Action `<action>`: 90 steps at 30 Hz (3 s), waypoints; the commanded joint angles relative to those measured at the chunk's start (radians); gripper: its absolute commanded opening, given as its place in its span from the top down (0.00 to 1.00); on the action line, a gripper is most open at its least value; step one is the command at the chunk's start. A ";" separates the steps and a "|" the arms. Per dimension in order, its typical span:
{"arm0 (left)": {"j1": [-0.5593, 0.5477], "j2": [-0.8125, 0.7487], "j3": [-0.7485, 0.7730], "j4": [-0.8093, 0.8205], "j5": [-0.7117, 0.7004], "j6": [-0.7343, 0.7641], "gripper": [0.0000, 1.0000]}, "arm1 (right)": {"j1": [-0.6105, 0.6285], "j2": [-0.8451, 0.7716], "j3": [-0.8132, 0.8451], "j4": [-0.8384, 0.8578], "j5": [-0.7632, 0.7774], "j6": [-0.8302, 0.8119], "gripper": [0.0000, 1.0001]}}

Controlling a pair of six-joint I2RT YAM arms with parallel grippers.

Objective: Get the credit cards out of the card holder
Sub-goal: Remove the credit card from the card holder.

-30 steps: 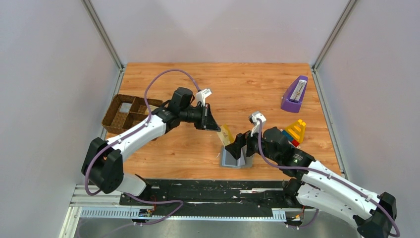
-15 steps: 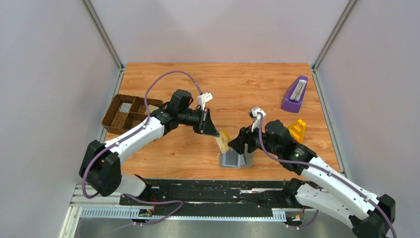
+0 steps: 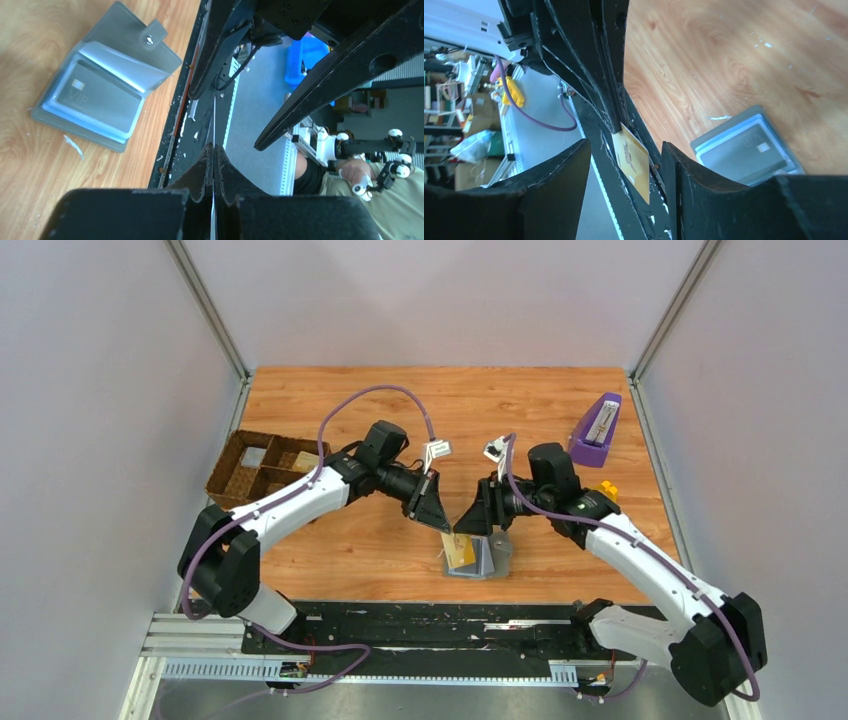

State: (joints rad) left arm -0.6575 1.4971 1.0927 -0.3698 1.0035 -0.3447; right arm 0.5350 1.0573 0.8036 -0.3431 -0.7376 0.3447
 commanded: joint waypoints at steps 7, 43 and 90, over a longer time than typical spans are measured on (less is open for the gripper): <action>-0.034 0.040 0.058 -0.043 0.077 0.073 1.00 | -0.003 0.066 0.037 0.021 -0.200 -0.045 0.64; 0.168 -0.265 -0.175 0.509 -0.254 -0.518 0.38 | -0.010 -0.191 -0.117 0.437 0.609 0.674 1.00; 0.030 0.044 -0.238 1.327 -0.355 -1.034 0.89 | 0.017 -0.325 -0.376 0.736 0.900 1.070 1.00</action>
State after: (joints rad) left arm -0.6258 1.5276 0.8120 0.8967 0.6453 -1.3636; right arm 0.5476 0.7319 0.4366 0.3397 0.1806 1.3800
